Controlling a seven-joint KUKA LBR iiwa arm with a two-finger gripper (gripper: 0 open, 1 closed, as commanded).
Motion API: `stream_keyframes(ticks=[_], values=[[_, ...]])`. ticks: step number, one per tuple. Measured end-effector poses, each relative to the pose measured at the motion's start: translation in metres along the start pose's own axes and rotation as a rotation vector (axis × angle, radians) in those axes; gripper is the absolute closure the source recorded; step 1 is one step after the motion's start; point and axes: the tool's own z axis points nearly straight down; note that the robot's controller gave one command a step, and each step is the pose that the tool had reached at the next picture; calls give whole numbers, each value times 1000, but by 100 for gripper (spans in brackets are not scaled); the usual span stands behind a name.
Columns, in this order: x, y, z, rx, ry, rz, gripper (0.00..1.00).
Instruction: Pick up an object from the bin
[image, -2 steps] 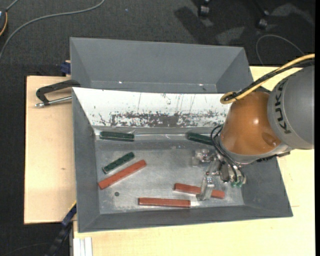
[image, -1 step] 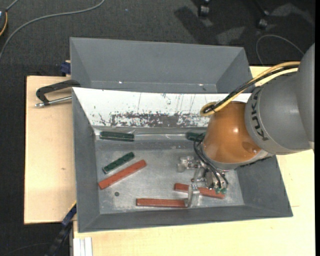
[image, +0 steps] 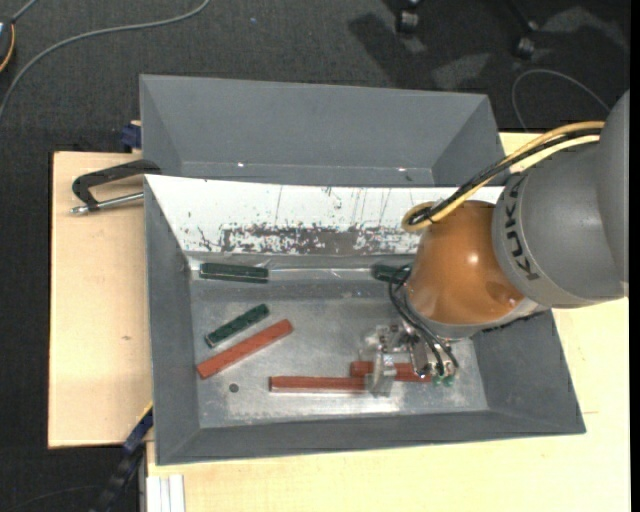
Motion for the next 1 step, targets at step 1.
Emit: stream_keyframes(ticks=[1], values=[[-80, 29, -144, 0, -19, -53, 100]])
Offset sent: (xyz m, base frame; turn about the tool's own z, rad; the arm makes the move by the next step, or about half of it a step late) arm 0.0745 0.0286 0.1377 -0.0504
